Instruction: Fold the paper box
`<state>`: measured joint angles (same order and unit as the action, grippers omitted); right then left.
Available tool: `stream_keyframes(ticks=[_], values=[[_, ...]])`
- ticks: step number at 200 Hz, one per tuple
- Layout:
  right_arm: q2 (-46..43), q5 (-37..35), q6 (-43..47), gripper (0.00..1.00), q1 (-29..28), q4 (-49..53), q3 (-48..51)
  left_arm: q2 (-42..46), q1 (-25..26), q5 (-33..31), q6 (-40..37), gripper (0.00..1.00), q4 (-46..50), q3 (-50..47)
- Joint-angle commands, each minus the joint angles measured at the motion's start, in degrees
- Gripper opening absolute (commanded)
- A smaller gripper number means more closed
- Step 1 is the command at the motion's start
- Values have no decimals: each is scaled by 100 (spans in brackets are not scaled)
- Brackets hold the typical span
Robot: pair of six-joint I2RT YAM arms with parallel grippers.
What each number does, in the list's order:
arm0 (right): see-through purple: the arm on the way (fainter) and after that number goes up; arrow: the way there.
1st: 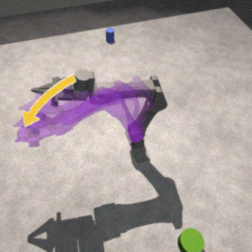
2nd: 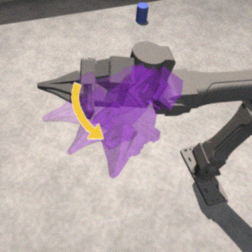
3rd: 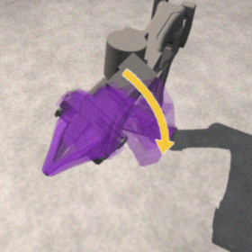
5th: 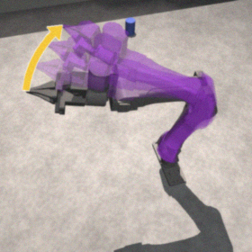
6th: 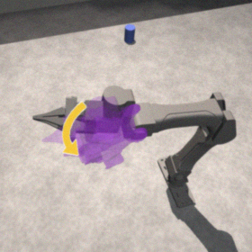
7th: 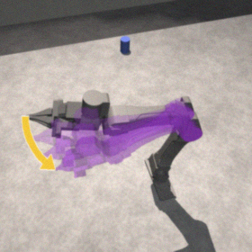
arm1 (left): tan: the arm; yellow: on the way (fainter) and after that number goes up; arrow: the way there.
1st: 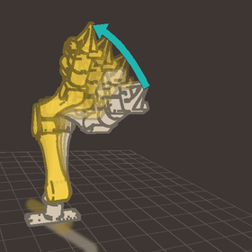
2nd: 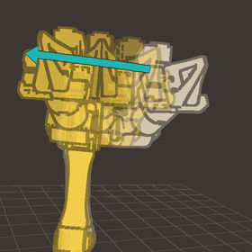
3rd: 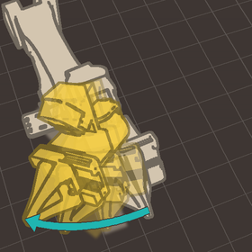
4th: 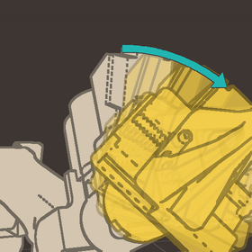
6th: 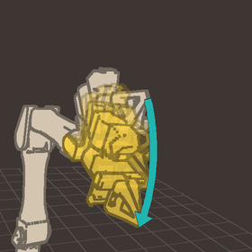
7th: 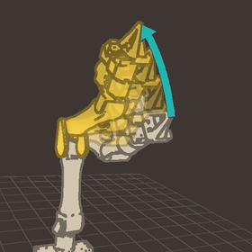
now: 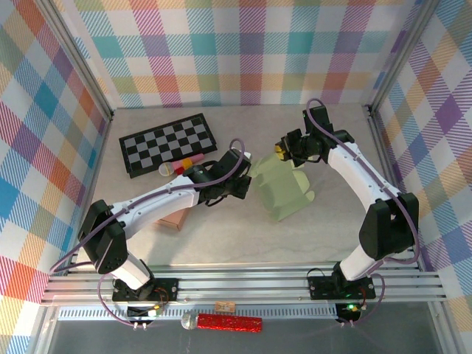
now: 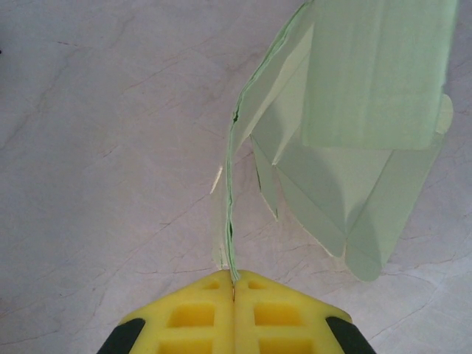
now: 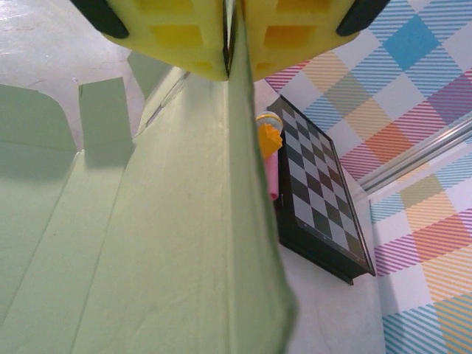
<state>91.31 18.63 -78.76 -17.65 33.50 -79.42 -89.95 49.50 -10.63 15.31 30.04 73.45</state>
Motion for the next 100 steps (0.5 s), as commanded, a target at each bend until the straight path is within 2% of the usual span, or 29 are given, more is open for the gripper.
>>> stream_keyframes(ticks=[1, 20, 33, 54, 74, 100], values=[[36, -118, 117, 11, -41, 75, -79, 179, 87, -131, -90, 0, 73, 184], [-12, -188, 143, 4, -39, 69, -28, 202, 87, -147, -57, 0, 70, 184], [-34, -224, 137, 0, -45, 15, 17, 244, 91, -180, 22, 4, 72, 179], [-127, -277, 38, 0, -45, -373, 254, 441, 78, -158, 219, 25, 22, 178], [-324, -337, -256, 0, -55, -1311, 778, 714, 53, -17, 511, 41, -47, 156], [-438, -515, -578, 0, -124, -2206, 1271, 1022, -262, 585, 1238, 50, -220, -1]])
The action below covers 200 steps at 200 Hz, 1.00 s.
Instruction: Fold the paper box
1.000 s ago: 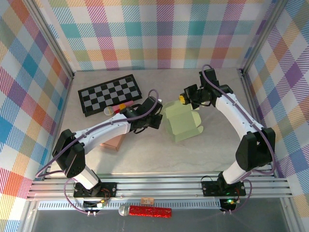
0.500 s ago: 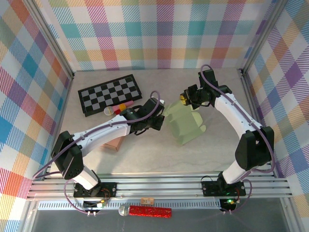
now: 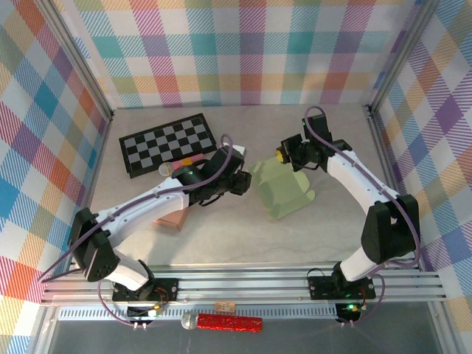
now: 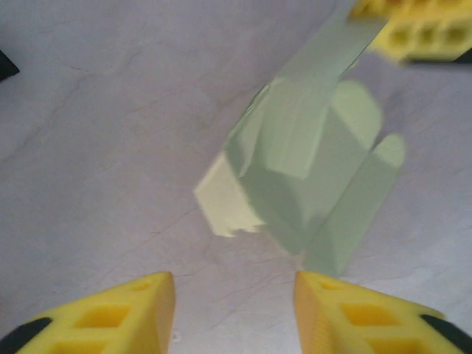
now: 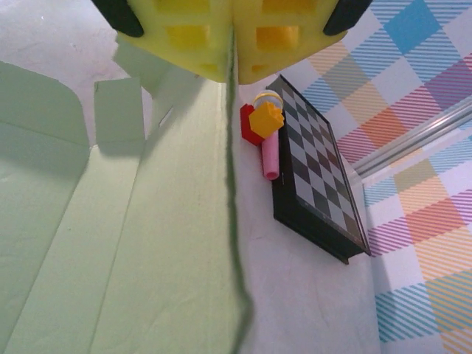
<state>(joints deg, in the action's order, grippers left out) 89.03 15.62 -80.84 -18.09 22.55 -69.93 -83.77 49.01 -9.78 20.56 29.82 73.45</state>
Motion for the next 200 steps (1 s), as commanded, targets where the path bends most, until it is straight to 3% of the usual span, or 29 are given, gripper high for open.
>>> stream_keyframes(ticks=[1, 38, 70, 133, 200], values=[[-211, -220, -380, 0, -89, -1134, 335, 413, -233, 537, 739, 50, -215, -12], [-98, -443, -634, 0, -262, -1969, 799, 537, -929, 1547, 1797, 51, -618, -448], [236, -413, -640, 0, -368, -2876, 1127, 528, -1406, 2106, 2099, 51, -838, -832], [682, -130, -218, 0, -471, -4544, 1691, 625, -1933, 2683, 1771, 48, -769, -1287], [946, 218, 170, 0, -507, -5536, 2265, 619, -1983, 3128, 1042, 43, -1341, -1939]])
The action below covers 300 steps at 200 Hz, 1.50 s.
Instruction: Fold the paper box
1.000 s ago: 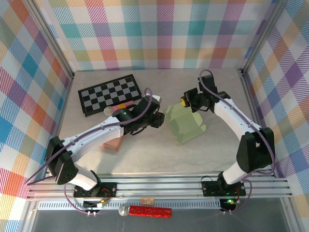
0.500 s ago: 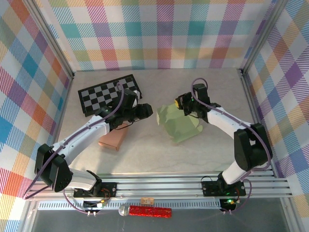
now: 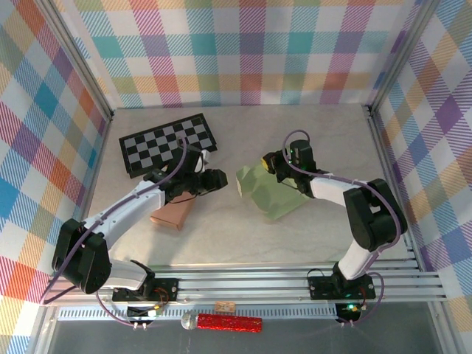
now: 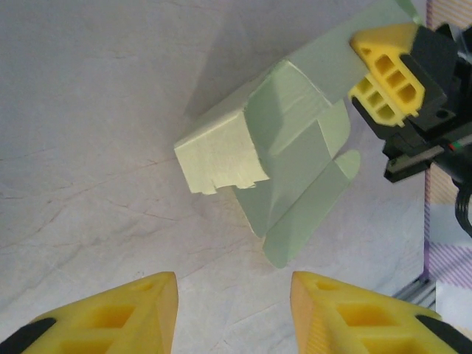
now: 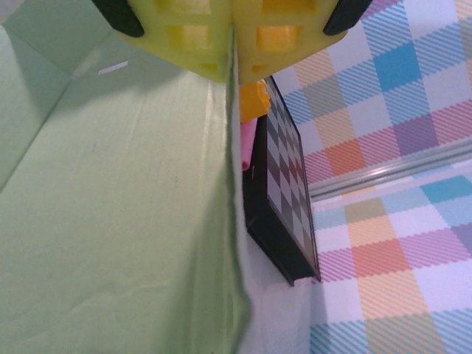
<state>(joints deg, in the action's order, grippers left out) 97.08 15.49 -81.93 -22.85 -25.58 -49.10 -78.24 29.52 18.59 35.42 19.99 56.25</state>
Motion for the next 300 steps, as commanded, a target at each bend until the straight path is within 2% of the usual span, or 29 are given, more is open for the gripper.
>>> stream_keyframes(ticks=[1, 81, 137, 200, 252, 300], values=[[143, 238, 285, 0, -33, -739, 190, 60, -34, 288, -455, 43, -356, -224], [216, 543, 422, 0, -35, -1342, 380, -923, 36, 274, -1848, 42, -1512, -503], [220, 595, 347, 0, -33, -1406, 448, -1485, 80, 69, -2374, 42, -1548, -193], [207, 693, 333, 0, -35, -1379, 410, -1710, 107, 184, -2728, 42, -1743, -93], [181, 728, 310, 0, -35, -1388, 437, -1990, 162, 294, -3156, 40, -1394, 347], [180, 737, 277, 0, -31, -1434, 445, -2177, 301, 256, -3255, 37, -1208, 615]])
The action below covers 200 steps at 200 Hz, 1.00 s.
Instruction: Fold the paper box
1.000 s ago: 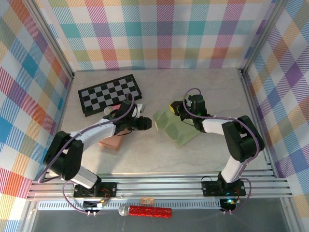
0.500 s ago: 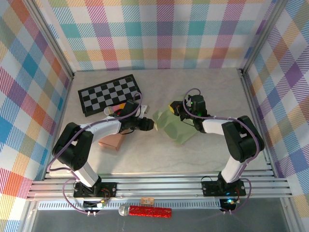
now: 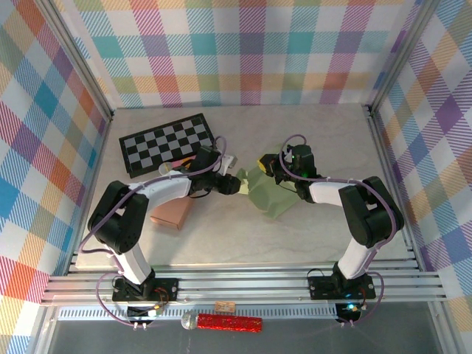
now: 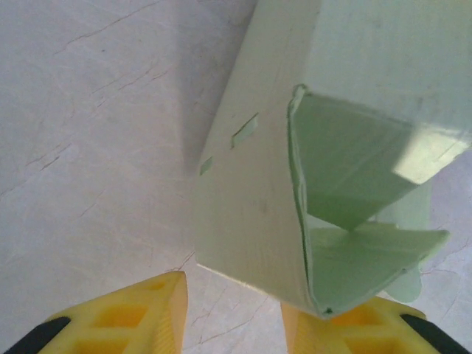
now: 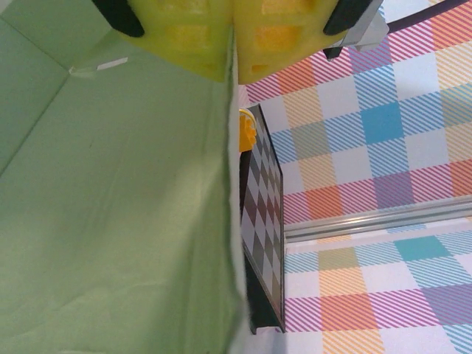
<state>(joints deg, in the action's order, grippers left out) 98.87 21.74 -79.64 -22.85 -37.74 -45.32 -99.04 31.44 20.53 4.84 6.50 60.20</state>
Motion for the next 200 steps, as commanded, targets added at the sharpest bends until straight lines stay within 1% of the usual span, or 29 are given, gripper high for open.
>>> stream_keyframes(ticks=[1, 48, 84, 114, 151, 200], values=[[1, 111, 50, 0, -29, -217, 67, -97, 117, 59, -196, 37, 136, 219], [43, 85, 36, 0, -52, -325, 115, -172, 257, -234, 20, 37, 27, 221], [129, -3, 67, 0, -92, -446, 155, -245, 307, -400, 324, 37, -251, 154], [327, -101, -79, 0, -153, -996, 276, -352, 427, -510, 468, 37, -394, 132], [532, -234, -209, 0, -226, -1535, 417, -405, 536, -701, 728, 33, -545, 73], [756, -389, -342, 0, -329, -2168, 668, -423, 717, -1286, 1194, 33, -759, -60]])
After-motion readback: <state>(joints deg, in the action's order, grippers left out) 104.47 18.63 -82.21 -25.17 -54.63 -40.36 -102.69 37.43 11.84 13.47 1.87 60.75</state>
